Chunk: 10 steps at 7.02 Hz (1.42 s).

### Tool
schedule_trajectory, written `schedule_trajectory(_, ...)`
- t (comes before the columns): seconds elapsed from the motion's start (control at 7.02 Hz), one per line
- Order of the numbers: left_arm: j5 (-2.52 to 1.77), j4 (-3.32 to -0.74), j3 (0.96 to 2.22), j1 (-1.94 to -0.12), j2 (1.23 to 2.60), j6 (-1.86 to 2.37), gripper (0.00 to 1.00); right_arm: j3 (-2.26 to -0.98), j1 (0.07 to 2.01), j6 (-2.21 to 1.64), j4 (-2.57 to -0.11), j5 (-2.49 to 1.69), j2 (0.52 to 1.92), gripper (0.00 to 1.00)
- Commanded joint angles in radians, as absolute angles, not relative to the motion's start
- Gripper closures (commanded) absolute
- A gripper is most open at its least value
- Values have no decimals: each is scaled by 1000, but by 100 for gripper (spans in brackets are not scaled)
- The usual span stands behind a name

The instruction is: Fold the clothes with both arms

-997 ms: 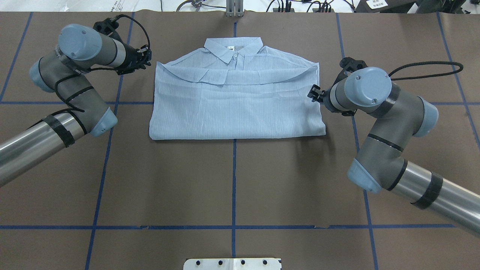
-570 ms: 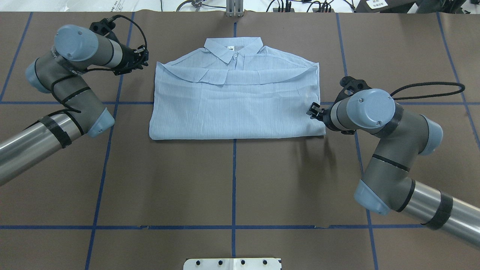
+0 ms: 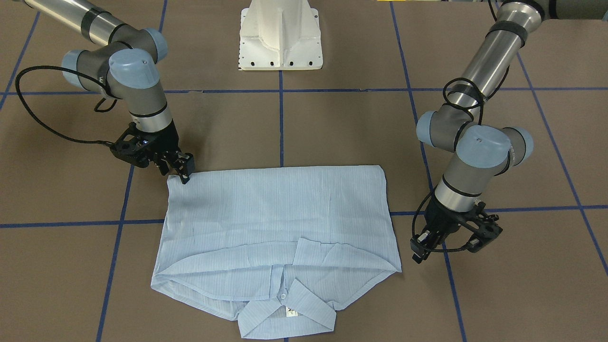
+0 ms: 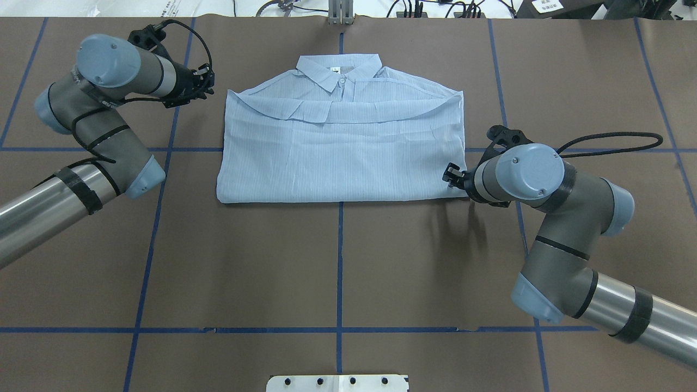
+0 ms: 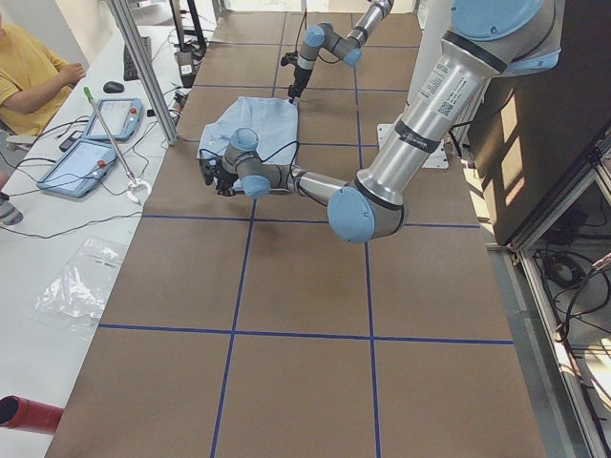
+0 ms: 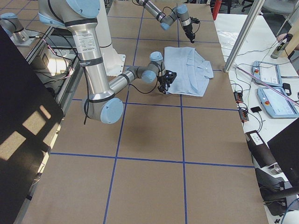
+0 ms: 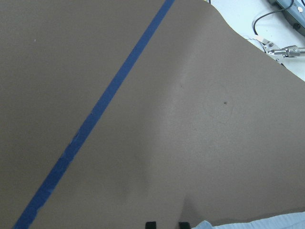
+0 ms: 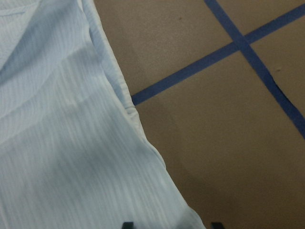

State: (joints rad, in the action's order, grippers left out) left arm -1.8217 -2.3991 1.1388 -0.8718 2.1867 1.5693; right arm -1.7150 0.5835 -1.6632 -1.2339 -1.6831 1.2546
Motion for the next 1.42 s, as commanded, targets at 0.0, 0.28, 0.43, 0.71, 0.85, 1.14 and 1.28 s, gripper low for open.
schedule_trajectory(0.0,-1819,-2399,1138,-871,2186,1569,71,-1710,581,-1673,-1233,-1684,1252,95)
schedule_trajectory(0.28,-1818,-2401,1138,-870,2186,1569,71,-1710,583,-1672,-1233,-1689,1247,100)
schedule_trajectory(0.43,-1819,-2401,1138,-870,2186,1569,71,-1713,586,-1672,-1233,-1692,1246,100)
schedule_trajectory(0.71,-1822,-2396,1155,-870,2186,1569,71,-1822,586,-1677,-1247,-1715,1313,100)
schedule_trajectory(0.85,-1825,-2399,1161,-871,2186,1569,71,-1941,584,-1678,-1249,-1785,1415,100)
schedule_trajectory(1.14,-1862,-2382,1256,-870,2166,1572,72,-2104,463,-1742,-1246,-1860,1589,100)
schedule_trajectory(1.28,-1912,-2378,1364,-867,2098,1575,72,-2138,386,-1849,-1246,-1937,1595,100)
